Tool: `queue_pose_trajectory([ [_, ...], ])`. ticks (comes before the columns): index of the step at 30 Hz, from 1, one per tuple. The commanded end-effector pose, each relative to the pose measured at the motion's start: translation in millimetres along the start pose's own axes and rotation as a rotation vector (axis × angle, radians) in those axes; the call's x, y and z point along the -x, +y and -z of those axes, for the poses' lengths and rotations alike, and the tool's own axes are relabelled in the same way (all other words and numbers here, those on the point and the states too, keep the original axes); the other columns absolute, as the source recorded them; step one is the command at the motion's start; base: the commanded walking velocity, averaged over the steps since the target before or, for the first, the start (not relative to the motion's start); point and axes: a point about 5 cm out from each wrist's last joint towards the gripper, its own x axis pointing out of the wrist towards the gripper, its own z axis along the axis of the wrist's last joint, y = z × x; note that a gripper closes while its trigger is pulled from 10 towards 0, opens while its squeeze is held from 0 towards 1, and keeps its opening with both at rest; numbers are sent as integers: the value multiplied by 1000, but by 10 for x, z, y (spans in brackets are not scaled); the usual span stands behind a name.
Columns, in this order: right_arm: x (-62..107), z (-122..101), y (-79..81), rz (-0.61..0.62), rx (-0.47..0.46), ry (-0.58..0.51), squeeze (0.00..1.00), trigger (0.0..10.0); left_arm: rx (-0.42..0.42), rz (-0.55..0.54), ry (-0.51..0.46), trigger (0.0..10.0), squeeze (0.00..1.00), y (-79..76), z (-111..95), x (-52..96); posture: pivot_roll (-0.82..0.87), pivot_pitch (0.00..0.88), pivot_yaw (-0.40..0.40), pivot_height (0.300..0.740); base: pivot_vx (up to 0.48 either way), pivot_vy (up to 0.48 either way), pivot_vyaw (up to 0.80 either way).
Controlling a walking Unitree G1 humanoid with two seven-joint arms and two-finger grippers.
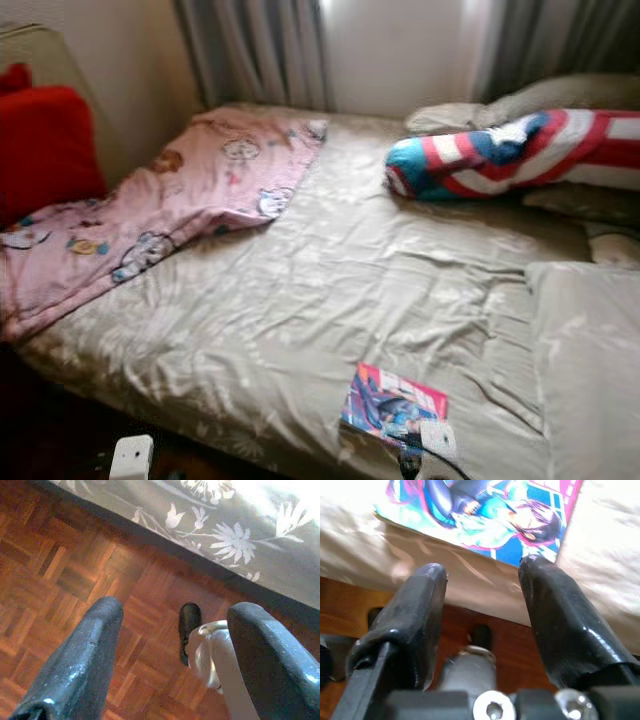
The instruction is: Clean up the room
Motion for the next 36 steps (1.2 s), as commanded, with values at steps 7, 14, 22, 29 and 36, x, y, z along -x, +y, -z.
queue_pose_trajectory([
  [7, 12, 68, 8, -2, -13, 26, 0, 10000, -13, -2, 14, 10000, 0, 32, 10, 3, -66, 46, 42, 740, 0, 363, 0],
  [14, 12, 73, 12, -5, -12, 30, 0, 10000, -17, -2, 12, 10000, 0, 33, 1, 1, -66, 48, 43, 740, 0, 420, 0],
  [22, 11, 71, 16, -7, -16, 30, 0, 10000, -21, 1, 10, 10000, 0, 32, -14, -3, -66, 52, 45, 740, 0, 420, 0],
  [29, 11, 70, 17, -10, -16, 31, 0, 10000, -22, 2, 9, 10000, 0, 32, -21, -5, -64, 55, 44, 740, 0, 421, 0],
  [36, 9, 66, 19, -13, -15, 31, 0, 10000, -23, 3, 8, 10000, 0, 30, -31, -9, -64, 56, 45, 740, 0, 421, 0],
])
